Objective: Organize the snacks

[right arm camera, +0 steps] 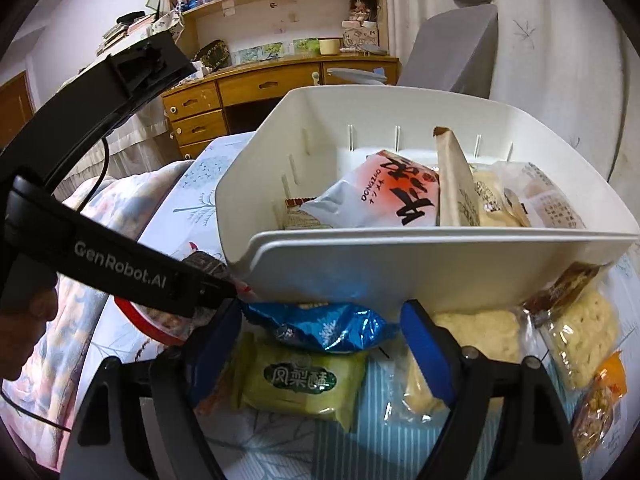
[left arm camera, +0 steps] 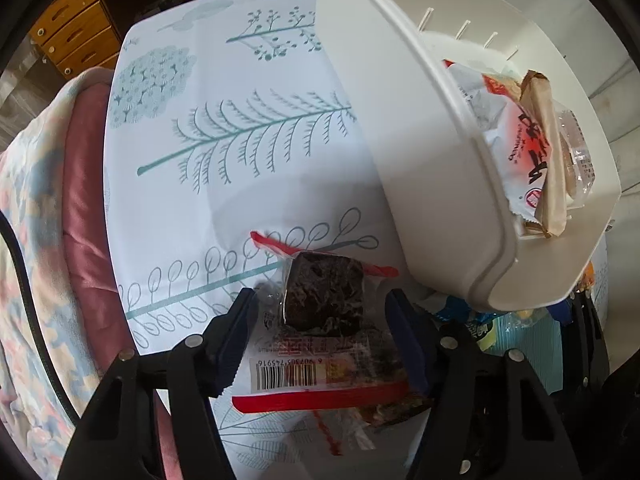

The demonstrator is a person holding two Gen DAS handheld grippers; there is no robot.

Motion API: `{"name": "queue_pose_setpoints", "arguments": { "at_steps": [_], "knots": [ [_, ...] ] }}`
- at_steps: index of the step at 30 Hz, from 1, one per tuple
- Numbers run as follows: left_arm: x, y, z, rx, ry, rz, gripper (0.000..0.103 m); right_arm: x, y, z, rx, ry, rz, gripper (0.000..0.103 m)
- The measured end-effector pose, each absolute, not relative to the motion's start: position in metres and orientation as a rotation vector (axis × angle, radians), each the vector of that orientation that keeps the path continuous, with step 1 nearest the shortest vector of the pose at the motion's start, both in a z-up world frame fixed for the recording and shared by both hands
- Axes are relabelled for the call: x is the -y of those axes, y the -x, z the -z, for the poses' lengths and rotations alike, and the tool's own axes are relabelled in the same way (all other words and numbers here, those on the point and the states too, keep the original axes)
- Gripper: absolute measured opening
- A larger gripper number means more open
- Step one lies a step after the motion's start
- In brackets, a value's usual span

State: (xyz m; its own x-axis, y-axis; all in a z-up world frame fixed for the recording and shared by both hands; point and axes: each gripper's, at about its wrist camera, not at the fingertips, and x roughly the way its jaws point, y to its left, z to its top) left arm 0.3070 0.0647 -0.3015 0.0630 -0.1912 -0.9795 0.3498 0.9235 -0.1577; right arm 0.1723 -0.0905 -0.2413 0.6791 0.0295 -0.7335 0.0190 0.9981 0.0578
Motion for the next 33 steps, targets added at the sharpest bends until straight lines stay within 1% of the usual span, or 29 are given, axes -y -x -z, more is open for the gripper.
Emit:
{"name": "queue_pose_setpoints", "arguments": {
  "at_steps": [4, 6, 10, 15, 17, 22, 23, 33],
  "knots": [
    [-0.068, -0.309, 0.299, -1.452, -0.128, 0.413, 0.056, 0.09, -0.171, 0.24, -0.826, -0.07, 0.004, 0.077],
    [-0.068, -0.309, 0.296, -1.453, -0.118, 0.428, 0.049, 0.092, -0.17, 0.24, -0.83, -0.087, -0.001, 0.073],
    [-0.071, -0.308, 0.292, -1.453, -0.125, 0.435, 0.048, 0.091, -0.172, 0.24, -0.859, -0.107, -0.015, 0.06],
    [-0.077, -0.305, 0.29, -1.463, -0.135, 0.433, 0.048, 0.081, -0.168, 0.232, -0.876, -0.12, -0.043, 0.054],
    [-0.082, -0.306, 0.29, -1.473, -0.136, 0.427, 0.048, 0.077, -0.168, 0.23, -0.888, -0.117, -0.054, 0.045],
    [-0.092, -0.3, 0.279, -1.493, -0.137, 0.418, 0.048, 0.07, -0.162, 0.222, -0.917, -0.128, -0.073, 0.042],
    [-0.095, -0.297, 0.276, -1.497, -0.134, 0.415, 0.045, 0.068, -0.161, 0.22, -0.923, -0.134, -0.081, 0.041],
    [-0.11, -0.27, 0.25, -1.504, -0.111, 0.392, 0.045, 0.062, -0.147, 0.186, -0.921, -0.15, -0.168, 0.04]
  ]
}}
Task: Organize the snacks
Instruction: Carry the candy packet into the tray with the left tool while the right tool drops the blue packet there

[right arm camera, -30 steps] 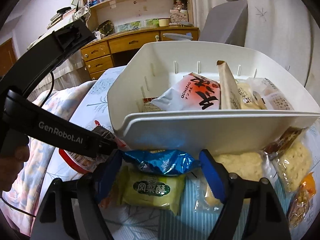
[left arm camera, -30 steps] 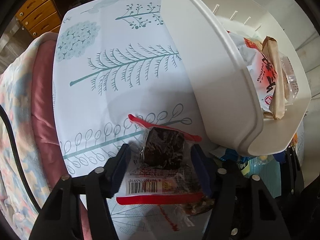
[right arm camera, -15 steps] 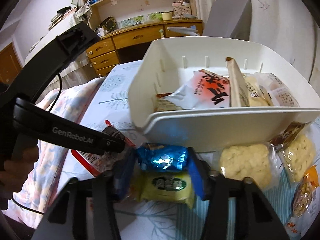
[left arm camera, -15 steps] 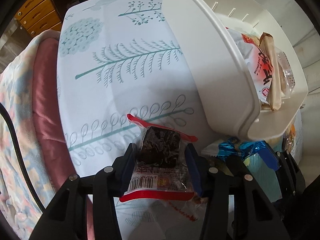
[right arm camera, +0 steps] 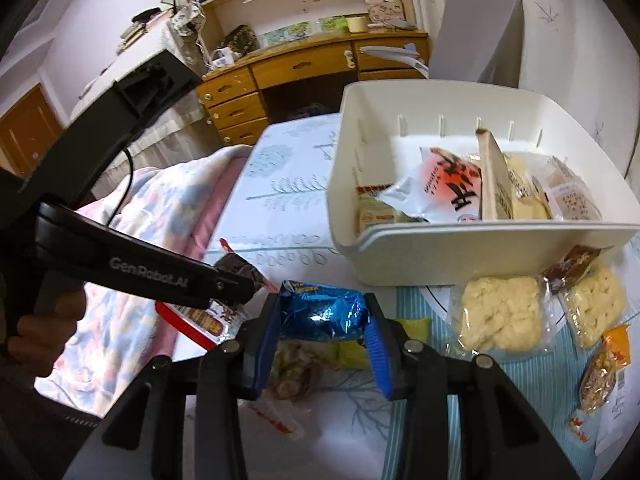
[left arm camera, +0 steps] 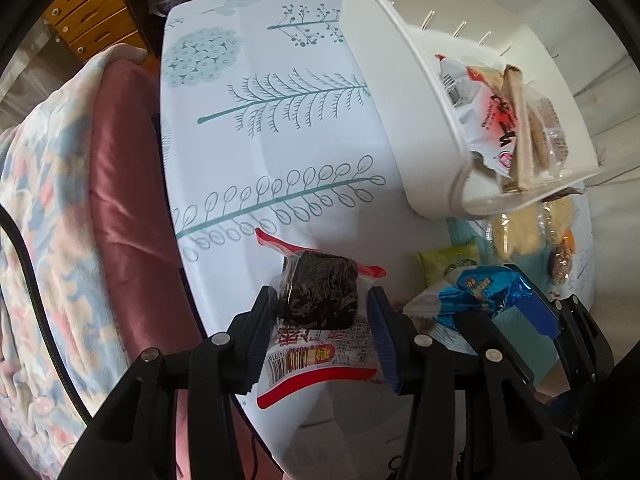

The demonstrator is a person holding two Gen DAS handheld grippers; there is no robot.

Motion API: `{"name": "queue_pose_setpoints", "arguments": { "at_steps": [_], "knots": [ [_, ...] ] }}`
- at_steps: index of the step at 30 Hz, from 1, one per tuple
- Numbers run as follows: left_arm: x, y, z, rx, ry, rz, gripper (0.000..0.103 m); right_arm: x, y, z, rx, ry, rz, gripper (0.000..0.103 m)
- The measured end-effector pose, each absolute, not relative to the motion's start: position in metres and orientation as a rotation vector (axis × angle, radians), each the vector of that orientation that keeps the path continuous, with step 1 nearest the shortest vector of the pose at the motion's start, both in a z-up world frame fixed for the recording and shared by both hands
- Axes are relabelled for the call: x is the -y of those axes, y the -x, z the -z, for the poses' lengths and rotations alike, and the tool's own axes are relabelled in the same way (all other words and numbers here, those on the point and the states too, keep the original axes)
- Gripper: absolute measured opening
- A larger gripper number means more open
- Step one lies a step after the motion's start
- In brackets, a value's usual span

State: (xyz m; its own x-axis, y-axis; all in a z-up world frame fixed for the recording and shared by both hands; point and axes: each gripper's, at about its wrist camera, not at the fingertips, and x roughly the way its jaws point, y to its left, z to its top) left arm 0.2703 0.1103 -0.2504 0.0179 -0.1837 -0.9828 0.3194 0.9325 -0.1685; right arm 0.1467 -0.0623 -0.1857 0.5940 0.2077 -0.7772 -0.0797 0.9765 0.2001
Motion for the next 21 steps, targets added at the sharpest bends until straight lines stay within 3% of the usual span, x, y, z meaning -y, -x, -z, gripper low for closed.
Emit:
{"name": "queue_pose_setpoints", "arguments": {
  "at_steps": [21],
  "knots": [
    [-0.087, -0.253, 0.13, -1.36, -0.021, 0.342, 0.045, 0.113, -0.163, 0.076, -0.757, -0.075, -0.354, 0.04]
  ]
}}
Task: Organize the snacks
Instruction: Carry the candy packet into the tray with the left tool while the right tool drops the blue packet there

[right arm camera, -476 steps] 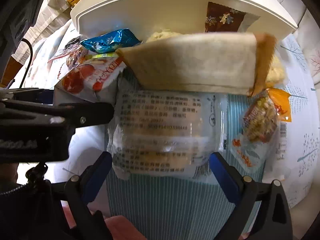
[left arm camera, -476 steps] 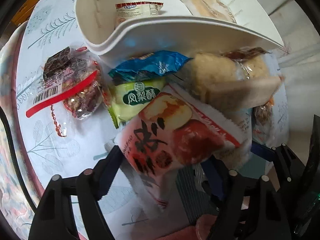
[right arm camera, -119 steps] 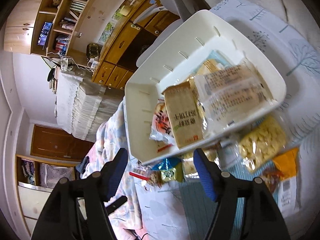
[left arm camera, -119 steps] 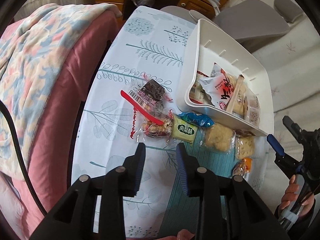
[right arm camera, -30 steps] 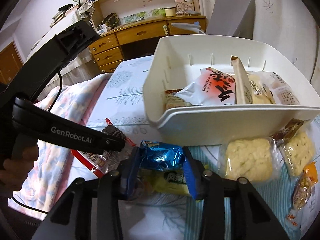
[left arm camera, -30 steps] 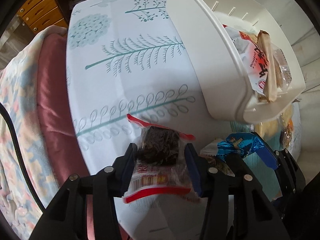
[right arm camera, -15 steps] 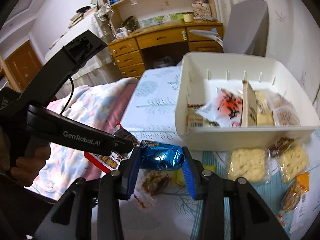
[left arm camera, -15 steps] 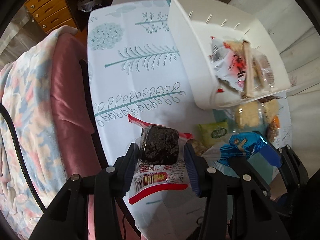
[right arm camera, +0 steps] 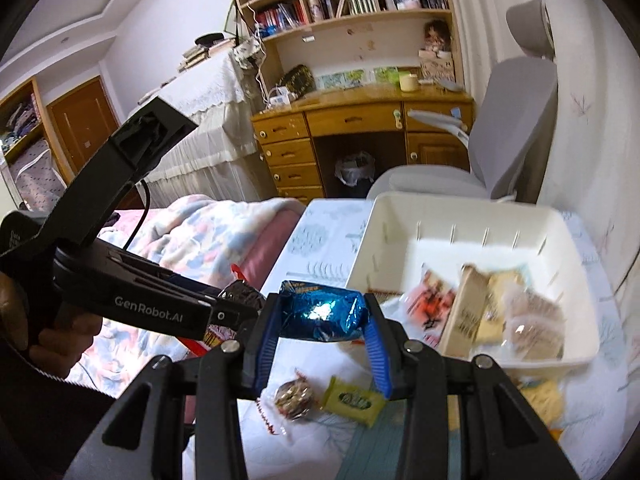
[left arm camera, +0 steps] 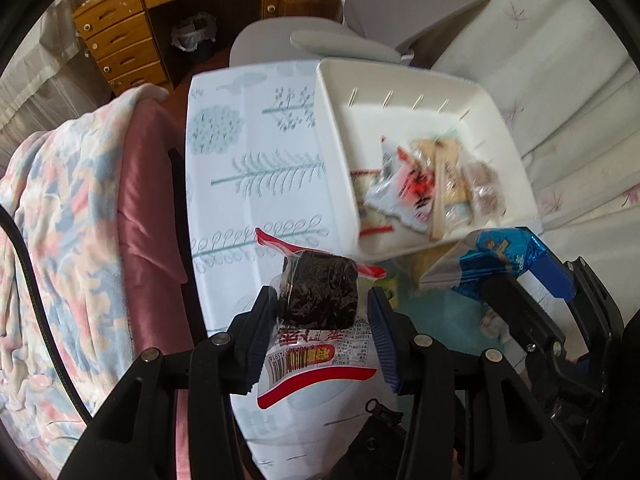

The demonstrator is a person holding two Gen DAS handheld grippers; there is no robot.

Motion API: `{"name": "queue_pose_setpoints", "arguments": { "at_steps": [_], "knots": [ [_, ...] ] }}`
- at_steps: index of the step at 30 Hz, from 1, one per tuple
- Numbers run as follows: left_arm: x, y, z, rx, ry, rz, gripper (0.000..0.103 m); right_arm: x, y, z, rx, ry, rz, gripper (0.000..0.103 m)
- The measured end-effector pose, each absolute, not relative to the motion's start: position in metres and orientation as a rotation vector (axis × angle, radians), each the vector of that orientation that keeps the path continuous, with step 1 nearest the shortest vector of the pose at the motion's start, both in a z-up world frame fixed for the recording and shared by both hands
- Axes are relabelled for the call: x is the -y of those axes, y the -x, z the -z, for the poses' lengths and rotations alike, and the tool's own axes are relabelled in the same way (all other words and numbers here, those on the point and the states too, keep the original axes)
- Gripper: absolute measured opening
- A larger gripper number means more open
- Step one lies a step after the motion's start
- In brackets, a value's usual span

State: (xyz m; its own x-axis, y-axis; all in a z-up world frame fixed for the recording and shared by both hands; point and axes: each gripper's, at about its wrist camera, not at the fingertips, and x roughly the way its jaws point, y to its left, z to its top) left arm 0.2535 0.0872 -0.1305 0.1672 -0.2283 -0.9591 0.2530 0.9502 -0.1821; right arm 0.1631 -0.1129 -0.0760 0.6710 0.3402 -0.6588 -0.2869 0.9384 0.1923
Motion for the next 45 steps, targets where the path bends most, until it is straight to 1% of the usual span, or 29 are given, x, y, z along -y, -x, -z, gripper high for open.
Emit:
{"name": "queue_pose_setpoints", "arguments": {
  "at_steps": [10, 18, 22, 23, 26, 28, 33, 36, 45],
  "knots": [
    [-0.043, -0.274, 0.103, -1.278, 0.014, 0.287, 0.045, 0.16, -0.185, 0.056, -0.703, -0.034, -0.379, 0.041],
    [-0.002, -0.296, 0.098, -1.225, 0.02, 0.266, 0.046, 0.194, -0.2, 0.06, -0.689, -0.016, -0.368, 0.041],
    [0.014, -0.303, 0.097, -1.206, 0.035, 0.25, 0.046, 0.213, -0.207, 0.061, -0.688, -0.024, -0.348, 0.044],
    [0.018, -0.304, 0.098, -1.206, 0.04, 0.242, 0.05, 0.218, -0.209, 0.061, -0.689, -0.027, -0.339, 0.044],
    [0.024, -0.305, 0.1, -1.207, 0.063, 0.221, 0.073, 0.23, -0.214, 0.064, -0.711, -0.046, -0.321, 0.053],
    [0.025, -0.302, 0.099, -1.203, 0.075, 0.208, 0.074, 0.237, -0.218, 0.067, -0.738, -0.062, -0.315, 0.061],
    [0.026, -0.291, 0.096, -1.207, 0.08, 0.181, 0.074, 0.248, -0.217, 0.067, -0.756, -0.093, -0.322, 0.065],
    [0.023, -0.279, 0.091, -1.202, 0.085, 0.175, 0.074, 0.25, -0.213, 0.064, -0.755, -0.108, -0.323, 0.075],
    [0.003, -0.241, 0.081, -1.201, 0.084, 0.165, 0.075, 0.255, -0.185, 0.052, -0.756, -0.164, -0.258, 0.079]
  ]
}}
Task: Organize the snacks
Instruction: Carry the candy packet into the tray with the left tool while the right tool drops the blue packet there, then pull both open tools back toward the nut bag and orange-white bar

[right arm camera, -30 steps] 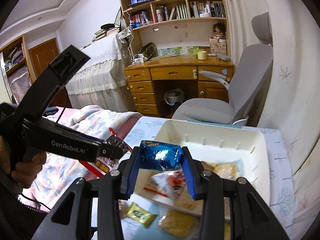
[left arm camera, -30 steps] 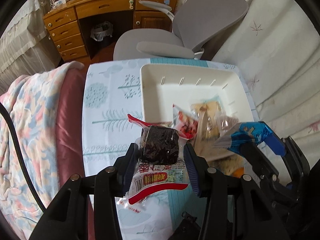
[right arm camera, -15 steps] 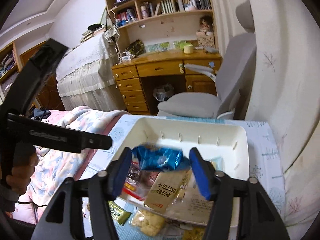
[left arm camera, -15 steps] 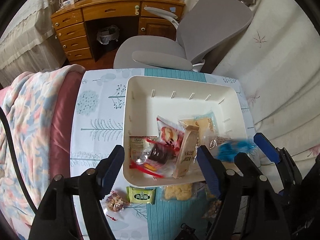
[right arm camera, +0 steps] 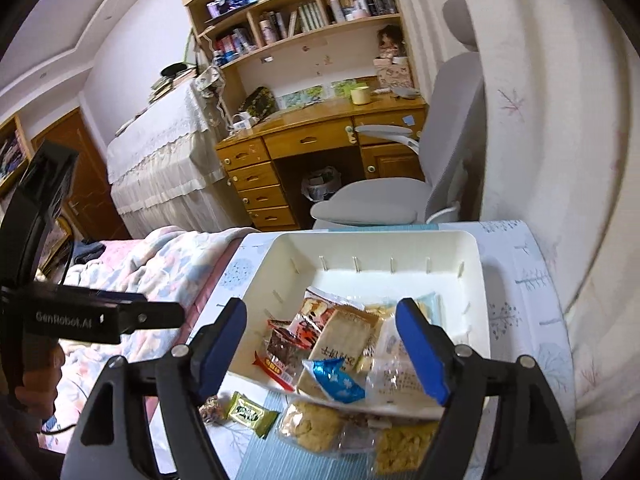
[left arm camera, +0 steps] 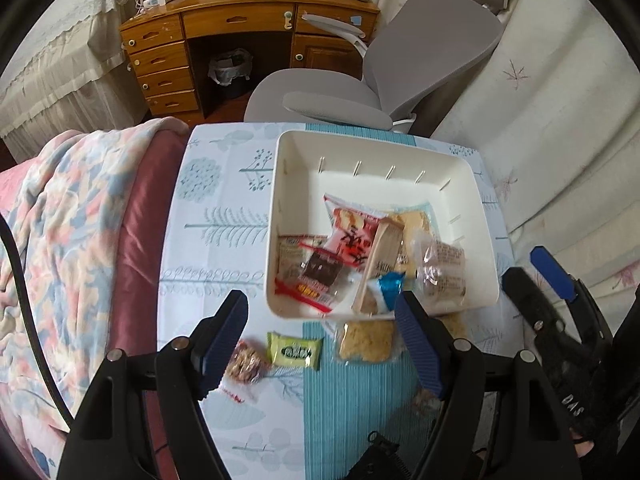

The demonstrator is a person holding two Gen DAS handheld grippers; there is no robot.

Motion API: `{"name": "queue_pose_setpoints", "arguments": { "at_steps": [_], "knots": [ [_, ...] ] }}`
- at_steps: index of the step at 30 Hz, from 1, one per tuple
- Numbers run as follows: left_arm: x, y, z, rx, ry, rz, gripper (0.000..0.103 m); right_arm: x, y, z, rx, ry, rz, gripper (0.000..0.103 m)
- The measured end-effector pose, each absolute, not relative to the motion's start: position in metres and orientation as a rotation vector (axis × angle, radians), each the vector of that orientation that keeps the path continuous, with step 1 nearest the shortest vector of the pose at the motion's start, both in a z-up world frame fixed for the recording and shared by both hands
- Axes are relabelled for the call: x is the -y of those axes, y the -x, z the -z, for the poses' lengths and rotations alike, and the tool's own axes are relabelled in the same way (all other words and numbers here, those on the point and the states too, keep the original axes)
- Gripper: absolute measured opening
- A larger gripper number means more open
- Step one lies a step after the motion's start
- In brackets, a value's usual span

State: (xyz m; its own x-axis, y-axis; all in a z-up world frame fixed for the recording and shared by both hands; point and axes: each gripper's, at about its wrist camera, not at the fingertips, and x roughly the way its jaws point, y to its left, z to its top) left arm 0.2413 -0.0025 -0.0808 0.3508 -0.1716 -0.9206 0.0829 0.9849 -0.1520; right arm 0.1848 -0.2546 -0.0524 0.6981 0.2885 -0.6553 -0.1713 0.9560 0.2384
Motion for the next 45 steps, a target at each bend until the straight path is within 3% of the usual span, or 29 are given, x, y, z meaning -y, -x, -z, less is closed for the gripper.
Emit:
{"name": "queue_pose_setpoints", "arguments": {
  "at_steps": [13, 30, 34, 36, 45],
  "knots": [
    [-0.043, -0.164, 0.068, -1.178, 0.077, 0.219, 0.075, 0.251, -0.105, 0.043, -0.77, -0.233, -0.077, 0.081],
    [-0.079, -0.084, 0.111, -1.217, -0.016, 0.265, 0.077, 0.278, 0.01, 0.093, -0.915, -0.473, 0.169, 0.085],
    [-0.076, -0.083, 0.127, -1.225, -0.046, 0.27, 0.078, 0.289, 0.019, 0.11, -0.967, -0.557, 0.196, 0.085],
    [-0.072, -0.087, 0.139, -1.248, -0.077, 0.275, 0.084, 0.294, 0.021, 0.119, -0.993, -0.58, 0.201, 0.085],
    [-0.066, -0.135, 0.189, -1.337, -0.169, 0.249, 0.084, 0.312, -0.009, 0.166, -1.161, -0.57, 0.217, 0.085]
  ]
}}
